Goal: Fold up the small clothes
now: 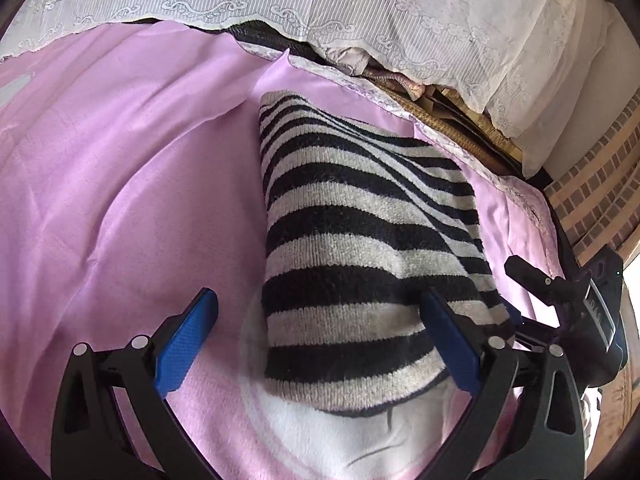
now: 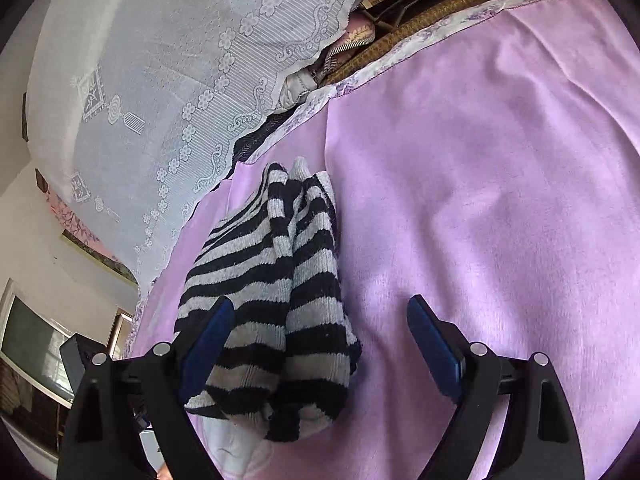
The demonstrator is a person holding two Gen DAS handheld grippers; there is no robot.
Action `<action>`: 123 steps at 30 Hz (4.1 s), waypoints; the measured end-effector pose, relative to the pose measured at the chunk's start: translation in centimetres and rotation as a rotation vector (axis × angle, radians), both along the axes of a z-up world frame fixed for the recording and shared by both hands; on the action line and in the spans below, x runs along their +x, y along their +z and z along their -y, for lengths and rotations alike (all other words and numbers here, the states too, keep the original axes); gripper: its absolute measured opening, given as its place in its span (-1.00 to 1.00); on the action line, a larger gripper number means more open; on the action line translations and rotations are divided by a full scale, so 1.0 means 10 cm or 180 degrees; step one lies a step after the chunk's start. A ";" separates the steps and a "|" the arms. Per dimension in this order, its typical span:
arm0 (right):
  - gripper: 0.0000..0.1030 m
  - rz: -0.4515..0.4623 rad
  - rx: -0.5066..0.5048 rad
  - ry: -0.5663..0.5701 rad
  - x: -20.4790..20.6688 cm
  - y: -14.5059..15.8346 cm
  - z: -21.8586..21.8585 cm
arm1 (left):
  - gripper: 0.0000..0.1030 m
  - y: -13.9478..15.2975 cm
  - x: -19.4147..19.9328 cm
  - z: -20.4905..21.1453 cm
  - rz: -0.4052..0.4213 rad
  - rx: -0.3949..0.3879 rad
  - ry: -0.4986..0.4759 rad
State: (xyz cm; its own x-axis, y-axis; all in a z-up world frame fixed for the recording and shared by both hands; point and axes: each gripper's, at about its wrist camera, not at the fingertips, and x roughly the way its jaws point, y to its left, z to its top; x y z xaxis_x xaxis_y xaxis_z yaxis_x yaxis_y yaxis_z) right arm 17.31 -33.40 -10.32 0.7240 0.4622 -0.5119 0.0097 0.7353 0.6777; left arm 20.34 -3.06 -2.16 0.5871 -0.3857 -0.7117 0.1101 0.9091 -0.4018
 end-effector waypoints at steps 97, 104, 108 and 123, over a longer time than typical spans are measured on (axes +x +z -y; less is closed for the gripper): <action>-0.15 0.0989 -0.1555 -0.0726 -2.06 0.71 0.16 | 0.39 0.79 -1.62 1.50 0.1370 0.0681 -0.1320; -0.15 0.0985 -0.1644 -0.0779 -2.65 0.65 0.24 | 0.39 0.78 -2.18 1.66 0.1462 0.0764 -0.1455; -0.15 0.1002 -0.1752 -0.0838 -2.95 0.71 0.32 | 0.39 0.83 -2.39 1.76 0.1491 0.0669 -0.1552; -0.15 0.0967 -0.2035 -0.1435 -4.00 1.39 1.22 | 0.39 1.52 -3.02 2.85 0.1826 0.0418 -0.2267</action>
State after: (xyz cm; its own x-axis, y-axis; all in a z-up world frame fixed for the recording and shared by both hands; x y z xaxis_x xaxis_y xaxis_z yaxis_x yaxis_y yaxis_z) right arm -22.71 -45.57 3.61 0.9187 -0.2174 -0.3298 0.2790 0.9481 0.1523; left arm -9.87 -31.53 13.03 0.5185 -0.7279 -0.4487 0.8111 0.5848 -0.0113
